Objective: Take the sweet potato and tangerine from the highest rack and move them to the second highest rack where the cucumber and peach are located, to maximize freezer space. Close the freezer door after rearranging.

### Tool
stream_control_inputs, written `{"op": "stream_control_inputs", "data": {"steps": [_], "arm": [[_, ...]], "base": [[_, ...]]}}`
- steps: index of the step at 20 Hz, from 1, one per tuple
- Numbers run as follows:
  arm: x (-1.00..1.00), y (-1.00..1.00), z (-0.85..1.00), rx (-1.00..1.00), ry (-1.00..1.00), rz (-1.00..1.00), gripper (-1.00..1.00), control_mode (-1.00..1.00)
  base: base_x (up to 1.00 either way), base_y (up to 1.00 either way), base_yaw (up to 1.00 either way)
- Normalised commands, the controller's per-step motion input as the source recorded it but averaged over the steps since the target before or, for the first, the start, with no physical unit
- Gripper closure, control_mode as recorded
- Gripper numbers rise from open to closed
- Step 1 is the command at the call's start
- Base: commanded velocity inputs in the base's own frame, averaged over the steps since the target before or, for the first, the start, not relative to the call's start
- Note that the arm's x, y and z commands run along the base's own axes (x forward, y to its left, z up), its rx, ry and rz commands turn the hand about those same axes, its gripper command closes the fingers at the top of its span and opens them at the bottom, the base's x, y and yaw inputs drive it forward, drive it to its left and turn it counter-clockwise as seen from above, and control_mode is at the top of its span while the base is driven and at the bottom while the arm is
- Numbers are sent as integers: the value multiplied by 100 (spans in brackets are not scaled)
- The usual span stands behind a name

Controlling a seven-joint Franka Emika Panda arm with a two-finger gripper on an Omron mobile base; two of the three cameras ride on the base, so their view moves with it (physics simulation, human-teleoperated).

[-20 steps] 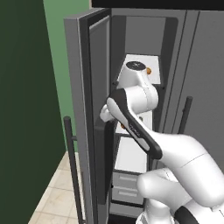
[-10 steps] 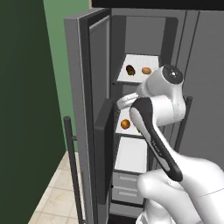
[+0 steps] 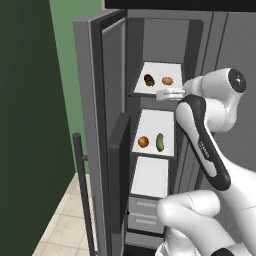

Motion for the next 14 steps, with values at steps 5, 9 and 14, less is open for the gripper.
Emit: {"op": "stream_control_inputs", "data": {"steps": [5,9,14], "arm": [[60,-3,31,3,1,-15,-100,-100],[57,-3,2,0,19,-21,-100,-100],[55,-3,-2,-11,32,-4,-100,-100]], "base": [[0,0,0],[0,0,0],[0,0,0]]}}
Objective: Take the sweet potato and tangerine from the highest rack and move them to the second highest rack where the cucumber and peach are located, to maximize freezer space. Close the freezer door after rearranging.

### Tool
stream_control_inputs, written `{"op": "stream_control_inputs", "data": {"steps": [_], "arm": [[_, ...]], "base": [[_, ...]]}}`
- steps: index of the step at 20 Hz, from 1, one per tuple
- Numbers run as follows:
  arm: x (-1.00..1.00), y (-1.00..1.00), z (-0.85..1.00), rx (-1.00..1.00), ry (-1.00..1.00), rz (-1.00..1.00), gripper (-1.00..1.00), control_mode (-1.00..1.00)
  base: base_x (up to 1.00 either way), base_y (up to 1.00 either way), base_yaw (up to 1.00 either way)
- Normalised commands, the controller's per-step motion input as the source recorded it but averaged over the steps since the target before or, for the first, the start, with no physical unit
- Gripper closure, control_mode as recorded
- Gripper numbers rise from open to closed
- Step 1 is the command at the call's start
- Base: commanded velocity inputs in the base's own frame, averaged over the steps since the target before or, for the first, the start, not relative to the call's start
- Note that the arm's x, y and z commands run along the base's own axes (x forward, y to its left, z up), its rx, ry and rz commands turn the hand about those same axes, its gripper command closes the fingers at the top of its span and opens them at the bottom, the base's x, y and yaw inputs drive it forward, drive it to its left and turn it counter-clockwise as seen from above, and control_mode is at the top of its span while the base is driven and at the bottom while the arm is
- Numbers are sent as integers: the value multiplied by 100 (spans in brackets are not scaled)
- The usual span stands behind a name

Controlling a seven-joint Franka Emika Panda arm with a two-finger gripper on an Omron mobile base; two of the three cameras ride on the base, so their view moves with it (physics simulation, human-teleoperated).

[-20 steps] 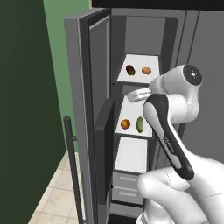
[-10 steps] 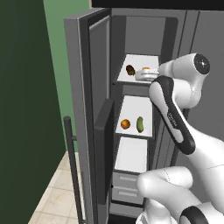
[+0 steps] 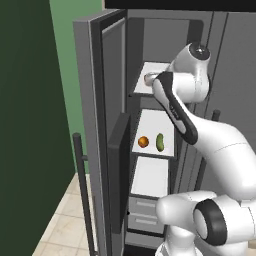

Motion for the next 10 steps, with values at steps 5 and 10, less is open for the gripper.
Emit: {"op": "stream_control_inputs", "data": {"steps": [5,10], "arm": [[65,0,-3,-5,22,0,-100,-100],[48,0,-18,0,-1,4,-100,-100]], "base": [[0,0,0],[0,0,0]]}}
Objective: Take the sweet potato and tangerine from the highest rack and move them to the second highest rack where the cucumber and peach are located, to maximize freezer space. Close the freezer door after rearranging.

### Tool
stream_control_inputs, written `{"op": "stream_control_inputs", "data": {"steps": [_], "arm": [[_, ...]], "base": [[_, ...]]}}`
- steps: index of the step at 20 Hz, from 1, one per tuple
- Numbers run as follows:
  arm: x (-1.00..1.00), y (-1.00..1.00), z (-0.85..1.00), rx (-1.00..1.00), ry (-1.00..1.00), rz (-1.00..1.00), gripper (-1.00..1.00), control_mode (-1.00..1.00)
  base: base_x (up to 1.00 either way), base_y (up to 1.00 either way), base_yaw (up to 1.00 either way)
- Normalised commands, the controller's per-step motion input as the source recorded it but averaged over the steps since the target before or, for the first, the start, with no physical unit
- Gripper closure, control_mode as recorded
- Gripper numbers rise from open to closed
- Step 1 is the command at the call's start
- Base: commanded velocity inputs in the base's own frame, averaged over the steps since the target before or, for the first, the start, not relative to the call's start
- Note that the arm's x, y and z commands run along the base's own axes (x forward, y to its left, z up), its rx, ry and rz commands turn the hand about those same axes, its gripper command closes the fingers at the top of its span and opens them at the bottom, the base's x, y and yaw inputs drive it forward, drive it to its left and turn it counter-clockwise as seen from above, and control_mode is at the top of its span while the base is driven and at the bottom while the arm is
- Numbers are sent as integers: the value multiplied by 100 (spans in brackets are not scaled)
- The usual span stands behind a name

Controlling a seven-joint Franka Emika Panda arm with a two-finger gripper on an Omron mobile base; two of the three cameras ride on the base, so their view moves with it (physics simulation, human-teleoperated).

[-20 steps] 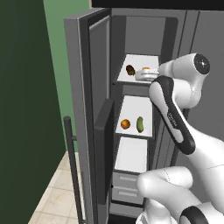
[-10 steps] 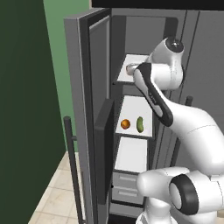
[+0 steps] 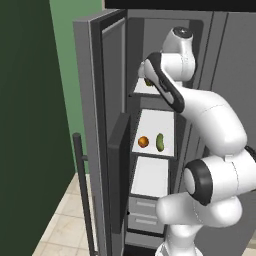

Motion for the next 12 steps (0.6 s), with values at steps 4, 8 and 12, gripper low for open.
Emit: {"op": "stream_control_inputs", "data": {"steps": [4,8,12], "arm": [[41,-2,-25,0,-4,6,-100,-100],[46,-3,-22,0,-2,3,-100,-100],[45,-12,-18,0,0,0,-100,-100]], "base": [[0,0,0],[0,0,0],[0,0,0]]}}
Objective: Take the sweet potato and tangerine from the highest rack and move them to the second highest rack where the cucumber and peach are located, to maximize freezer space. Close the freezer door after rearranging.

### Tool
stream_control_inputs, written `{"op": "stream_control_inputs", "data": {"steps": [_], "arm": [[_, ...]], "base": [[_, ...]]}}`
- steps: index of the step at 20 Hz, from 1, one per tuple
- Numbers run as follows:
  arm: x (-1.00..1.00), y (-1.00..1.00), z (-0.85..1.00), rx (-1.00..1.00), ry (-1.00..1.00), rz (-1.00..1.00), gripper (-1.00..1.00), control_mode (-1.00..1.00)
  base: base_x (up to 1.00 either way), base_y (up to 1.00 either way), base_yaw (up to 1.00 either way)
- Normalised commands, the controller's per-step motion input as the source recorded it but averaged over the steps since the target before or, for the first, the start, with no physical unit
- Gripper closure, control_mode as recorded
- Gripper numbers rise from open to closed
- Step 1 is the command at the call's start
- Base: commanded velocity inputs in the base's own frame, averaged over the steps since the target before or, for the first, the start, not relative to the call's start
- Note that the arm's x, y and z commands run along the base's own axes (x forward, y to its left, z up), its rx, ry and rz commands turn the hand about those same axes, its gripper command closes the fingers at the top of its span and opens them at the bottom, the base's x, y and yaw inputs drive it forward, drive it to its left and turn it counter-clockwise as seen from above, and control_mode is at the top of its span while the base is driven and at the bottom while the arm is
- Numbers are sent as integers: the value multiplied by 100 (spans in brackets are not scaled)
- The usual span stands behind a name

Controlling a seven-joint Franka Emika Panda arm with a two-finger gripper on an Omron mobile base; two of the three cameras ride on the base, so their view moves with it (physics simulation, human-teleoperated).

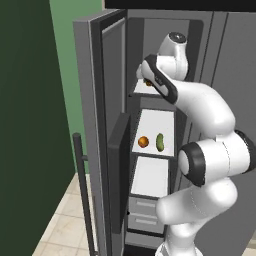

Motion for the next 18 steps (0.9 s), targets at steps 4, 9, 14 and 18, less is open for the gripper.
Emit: {"op": "stream_control_inputs", "data": {"steps": [4,9,14,18], "arm": [[45,-11,-15,0,0,0,-100,-100],[44,-7,-16,0,0,0,-100,-100],[45,0,-12,0,1,0,-100,-100],[47,0,-8,0,5,0,-100,-100]], "base": [[0,0,0],[0,0,0],[0,0,0],[0,0,0]]}}
